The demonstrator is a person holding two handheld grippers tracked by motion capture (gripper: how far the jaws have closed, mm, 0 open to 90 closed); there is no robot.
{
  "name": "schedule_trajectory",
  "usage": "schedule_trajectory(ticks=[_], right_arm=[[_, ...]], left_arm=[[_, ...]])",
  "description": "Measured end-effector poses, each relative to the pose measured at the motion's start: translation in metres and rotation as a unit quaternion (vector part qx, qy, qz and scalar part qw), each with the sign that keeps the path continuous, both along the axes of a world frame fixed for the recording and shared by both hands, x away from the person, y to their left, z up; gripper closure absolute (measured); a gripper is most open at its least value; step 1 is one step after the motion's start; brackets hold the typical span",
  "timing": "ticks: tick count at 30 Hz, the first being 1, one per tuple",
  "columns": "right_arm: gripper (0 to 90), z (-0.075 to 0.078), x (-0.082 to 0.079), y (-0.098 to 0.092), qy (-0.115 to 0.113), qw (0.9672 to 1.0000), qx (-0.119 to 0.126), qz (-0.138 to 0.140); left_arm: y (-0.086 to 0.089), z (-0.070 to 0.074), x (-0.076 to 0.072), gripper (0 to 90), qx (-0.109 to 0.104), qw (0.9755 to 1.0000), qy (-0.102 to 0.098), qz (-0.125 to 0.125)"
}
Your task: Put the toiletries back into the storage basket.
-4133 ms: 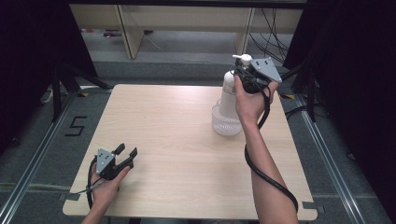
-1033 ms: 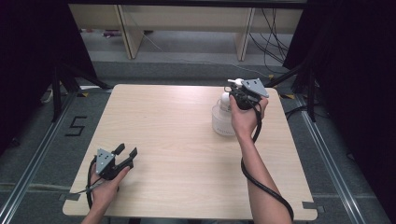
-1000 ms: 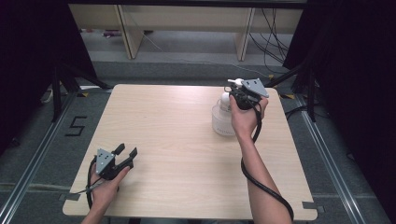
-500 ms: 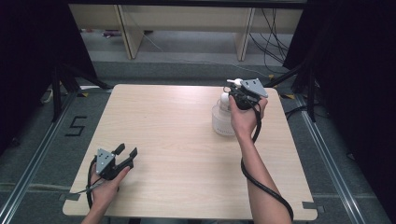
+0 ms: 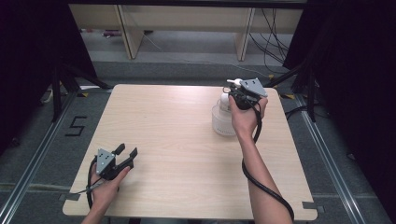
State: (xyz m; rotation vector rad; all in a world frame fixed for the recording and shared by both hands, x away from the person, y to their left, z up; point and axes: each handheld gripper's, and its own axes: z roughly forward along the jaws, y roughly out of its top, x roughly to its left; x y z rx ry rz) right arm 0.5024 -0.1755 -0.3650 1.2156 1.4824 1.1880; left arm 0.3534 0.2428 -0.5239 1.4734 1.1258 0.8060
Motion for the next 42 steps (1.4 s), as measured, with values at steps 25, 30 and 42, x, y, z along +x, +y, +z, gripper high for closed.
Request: schedule_trajectory(ticks=[25,30,42], right_arm=[[29.7,-0.003,-0.018,-0.006,0.025,0.9993,-0.026,0.012],[29.9,-0.007,-0.027,-0.012,0.031,0.999,-0.027,0.016],[30.5,-0.017,-0.053,-0.024,0.027,0.999,-0.024,0.027]], left_arm=[[0.0,0.0,0.0,42.9,0.004,1.0,0.0,-0.001],[0.0,0.0,0.0,42.9,0.003,1.0,-0.001,-0.001],[0.0,-0.001,0.001,42.9,-0.001,1.0,-0.007,-0.003]])
